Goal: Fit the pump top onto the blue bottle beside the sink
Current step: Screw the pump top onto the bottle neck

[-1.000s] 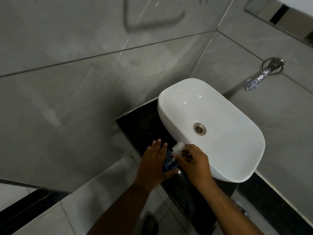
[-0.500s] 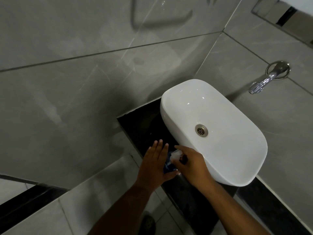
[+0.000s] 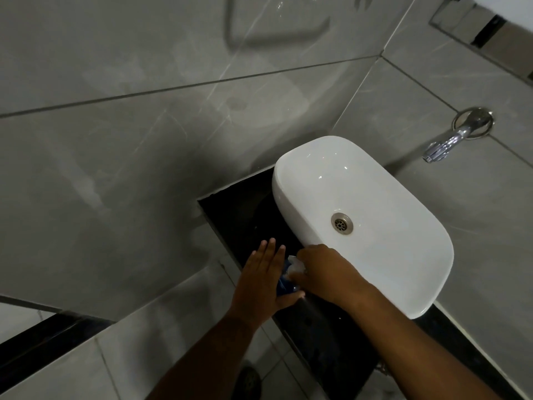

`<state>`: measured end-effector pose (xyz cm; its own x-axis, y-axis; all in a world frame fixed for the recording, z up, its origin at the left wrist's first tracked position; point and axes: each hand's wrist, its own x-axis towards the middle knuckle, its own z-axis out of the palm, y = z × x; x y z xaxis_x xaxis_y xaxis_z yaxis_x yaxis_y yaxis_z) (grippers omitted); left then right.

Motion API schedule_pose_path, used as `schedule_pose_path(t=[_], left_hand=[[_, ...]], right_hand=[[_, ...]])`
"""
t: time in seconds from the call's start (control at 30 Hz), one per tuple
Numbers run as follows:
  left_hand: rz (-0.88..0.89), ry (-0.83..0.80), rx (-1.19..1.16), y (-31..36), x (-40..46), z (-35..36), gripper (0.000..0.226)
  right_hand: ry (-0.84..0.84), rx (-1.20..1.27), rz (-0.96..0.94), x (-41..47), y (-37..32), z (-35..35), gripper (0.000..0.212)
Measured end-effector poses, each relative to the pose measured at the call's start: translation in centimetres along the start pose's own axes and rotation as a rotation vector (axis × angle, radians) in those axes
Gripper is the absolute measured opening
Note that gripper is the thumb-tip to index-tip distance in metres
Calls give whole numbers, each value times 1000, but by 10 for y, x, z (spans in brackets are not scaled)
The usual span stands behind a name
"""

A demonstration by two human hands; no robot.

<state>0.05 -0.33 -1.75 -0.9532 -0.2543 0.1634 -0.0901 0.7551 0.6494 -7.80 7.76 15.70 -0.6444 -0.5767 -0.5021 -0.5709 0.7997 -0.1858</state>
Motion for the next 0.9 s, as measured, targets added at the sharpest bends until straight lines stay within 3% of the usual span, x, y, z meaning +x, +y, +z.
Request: schedule_pose_path(t=[0.07, 0.23, 0.33, 0.47, 0.63, 0.8, 0.9], left_hand=[[-5, -1, 9, 0, 0, 1, 100], [6, 34, -11, 0, -1, 1, 99], [1, 27, -3, -1, -1, 2, 100], [-20, 1, 5, 0, -1, 3, 101], [-16, 20, 6, 1, -1, 1, 101], [-30, -12, 19, 1, -2, 2, 99], [-34, -42, 69, 1, -1, 3, 97]], right_hand=[[16, -25, 15, -2, -3, -2, 35], [69, 48, -156, -6, 7, -4, 39], [80, -8, -97, 0, 5, 1, 29], [122, 16, -34, 1, 5, 5, 34], [95, 75, -183, -3, 15, 6, 35], [156, -24, 20, 5, 10, 18, 36], [216, -22, -23, 3, 14, 16, 39]])
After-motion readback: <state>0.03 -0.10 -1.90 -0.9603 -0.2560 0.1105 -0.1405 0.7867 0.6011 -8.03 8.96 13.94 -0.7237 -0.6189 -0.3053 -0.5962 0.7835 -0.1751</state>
